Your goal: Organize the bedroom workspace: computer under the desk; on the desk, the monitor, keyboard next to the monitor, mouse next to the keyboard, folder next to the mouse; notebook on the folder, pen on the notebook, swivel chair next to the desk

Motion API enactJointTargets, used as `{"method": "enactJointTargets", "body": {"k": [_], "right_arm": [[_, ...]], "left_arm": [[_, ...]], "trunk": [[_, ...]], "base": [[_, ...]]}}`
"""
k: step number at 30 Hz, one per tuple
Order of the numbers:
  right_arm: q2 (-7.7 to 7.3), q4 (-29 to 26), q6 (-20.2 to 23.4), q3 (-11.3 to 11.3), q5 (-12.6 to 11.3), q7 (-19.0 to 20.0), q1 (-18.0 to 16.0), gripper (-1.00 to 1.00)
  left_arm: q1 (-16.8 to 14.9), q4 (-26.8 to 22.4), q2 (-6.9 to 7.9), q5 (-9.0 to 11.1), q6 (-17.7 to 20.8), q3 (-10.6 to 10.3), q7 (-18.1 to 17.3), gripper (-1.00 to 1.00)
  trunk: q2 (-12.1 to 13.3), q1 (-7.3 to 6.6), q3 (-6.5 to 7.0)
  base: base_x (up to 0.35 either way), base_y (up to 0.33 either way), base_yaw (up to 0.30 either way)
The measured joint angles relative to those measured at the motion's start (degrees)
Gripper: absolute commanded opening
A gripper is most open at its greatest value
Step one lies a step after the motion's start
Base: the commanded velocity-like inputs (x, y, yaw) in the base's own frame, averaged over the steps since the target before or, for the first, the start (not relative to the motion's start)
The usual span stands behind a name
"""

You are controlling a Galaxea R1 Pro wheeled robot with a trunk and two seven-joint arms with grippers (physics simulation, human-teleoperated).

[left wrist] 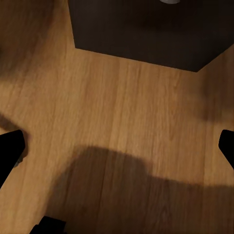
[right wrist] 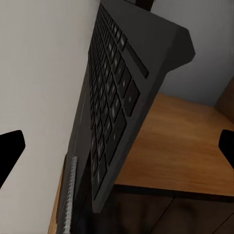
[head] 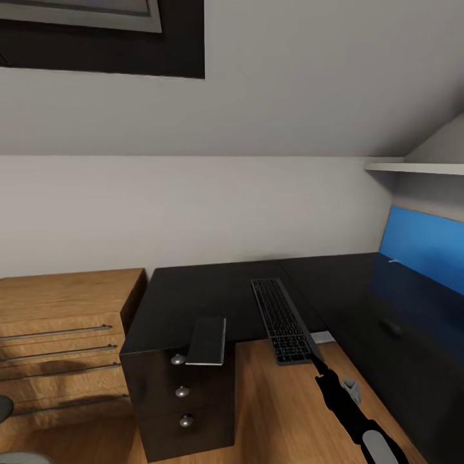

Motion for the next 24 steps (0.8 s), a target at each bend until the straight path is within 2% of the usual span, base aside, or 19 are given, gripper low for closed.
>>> {"method": "enactJointTargets", "body": {"k": [17,24], "right_arm": [[0.00,0.0,0.0,0.0,0.0,0.0,0.0,1.00],[0.00,0.0,0.0,0.0,0.0,0.1,0.0,1.00]], "left_arm": [[0.0,-0.1,0.00,0.0,0.0,0.0,0.0,1.00],[0.0,-0.1,0.01,0.0,0.0,0.0,0.0,1.00]], "trunk": [[-6.8,3.73,-3.05],[-6.8,3.74,-3.06]], "base": [[0.000,0.000,0.000],[0.000,0.000,0.000]]}}
